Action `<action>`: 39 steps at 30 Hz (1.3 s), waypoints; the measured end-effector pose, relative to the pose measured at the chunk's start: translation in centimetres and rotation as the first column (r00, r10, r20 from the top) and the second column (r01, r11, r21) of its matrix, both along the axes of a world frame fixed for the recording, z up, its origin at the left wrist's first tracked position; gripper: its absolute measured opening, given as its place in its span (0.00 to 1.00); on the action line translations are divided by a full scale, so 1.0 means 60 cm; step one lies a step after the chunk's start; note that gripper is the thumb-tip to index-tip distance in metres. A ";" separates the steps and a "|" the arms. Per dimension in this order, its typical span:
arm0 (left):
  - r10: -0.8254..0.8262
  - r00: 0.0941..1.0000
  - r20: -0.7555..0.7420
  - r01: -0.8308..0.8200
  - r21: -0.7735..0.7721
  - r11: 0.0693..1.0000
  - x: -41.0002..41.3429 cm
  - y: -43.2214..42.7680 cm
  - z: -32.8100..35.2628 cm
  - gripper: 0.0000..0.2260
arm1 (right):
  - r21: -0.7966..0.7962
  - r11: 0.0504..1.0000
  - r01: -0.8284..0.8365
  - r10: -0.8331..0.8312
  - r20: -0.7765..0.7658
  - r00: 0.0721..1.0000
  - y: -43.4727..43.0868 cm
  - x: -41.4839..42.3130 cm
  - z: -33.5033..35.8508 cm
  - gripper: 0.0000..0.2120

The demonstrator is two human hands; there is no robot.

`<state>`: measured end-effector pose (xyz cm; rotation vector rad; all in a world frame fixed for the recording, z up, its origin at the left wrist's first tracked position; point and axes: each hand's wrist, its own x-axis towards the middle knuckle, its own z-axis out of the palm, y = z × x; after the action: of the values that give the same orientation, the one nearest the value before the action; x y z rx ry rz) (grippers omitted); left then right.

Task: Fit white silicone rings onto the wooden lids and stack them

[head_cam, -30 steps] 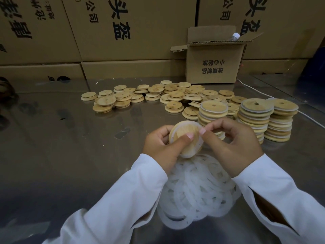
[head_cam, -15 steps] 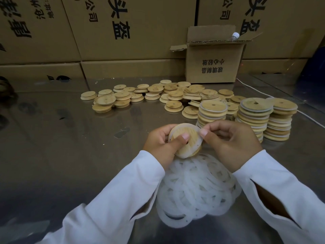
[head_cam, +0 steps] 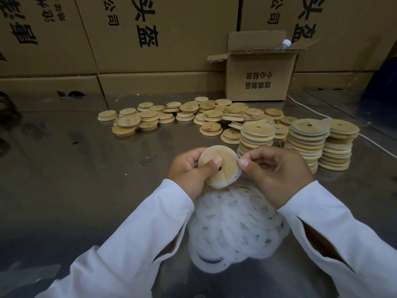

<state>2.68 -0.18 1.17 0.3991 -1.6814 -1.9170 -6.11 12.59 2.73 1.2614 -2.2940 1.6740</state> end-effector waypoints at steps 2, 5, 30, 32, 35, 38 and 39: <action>0.003 1.000 -0.010 -0.003 0.016 1.000 0.001 -0.001 0.000 0.06 | 0.000 1.000 0.003 -0.003 0.001 1.000 -0.001 0.000 -0.001 0.10; -0.002 1.000 -0.020 0.003 0.045 0.999 0.001 0.001 0.000 0.05 | -0.007 1.000 -0.004 0.004 0.033 0.999 -0.001 0.000 -0.003 0.10; 0.022 1.000 -0.017 -0.022 -0.022 1.000 0.000 0.019 -0.002 0.08 | 0.027 0.990 0.137 -0.136 -0.036 0.990 -0.001 0.010 -0.004 0.07; 0.034 0.999 0.002 -0.033 -0.174 0.984 0.002 0.020 -0.001 0.08 | 0.041 0.990 0.137 -0.134 -0.072 0.988 -0.001 0.012 -0.004 0.08; 0.062 0.998 0.014 -0.057 -0.257 0.965 0.004 0.019 0.000 0.07 | 0.049 0.989 0.138 -0.134 -0.087 0.987 -0.001 0.012 -0.004 0.09; 0.055 0.998 0.020 -0.048 -0.248 0.968 0.004 0.017 0.003 0.08 | 0.045 0.989 0.143 -0.141 -0.043 0.989 -0.002 0.007 -0.003 0.07; 0.050 0.999 0.016 -0.044 -0.249 0.968 0.003 0.016 0.003 0.08 | 0.041 0.989 0.141 -0.140 -0.022 0.990 -0.002 0.006 -0.002 0.07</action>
<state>2.87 0.78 1.38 0.3599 -1.8814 -1.6469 -5.77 12.45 2.59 1.0884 -2.3584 1.5697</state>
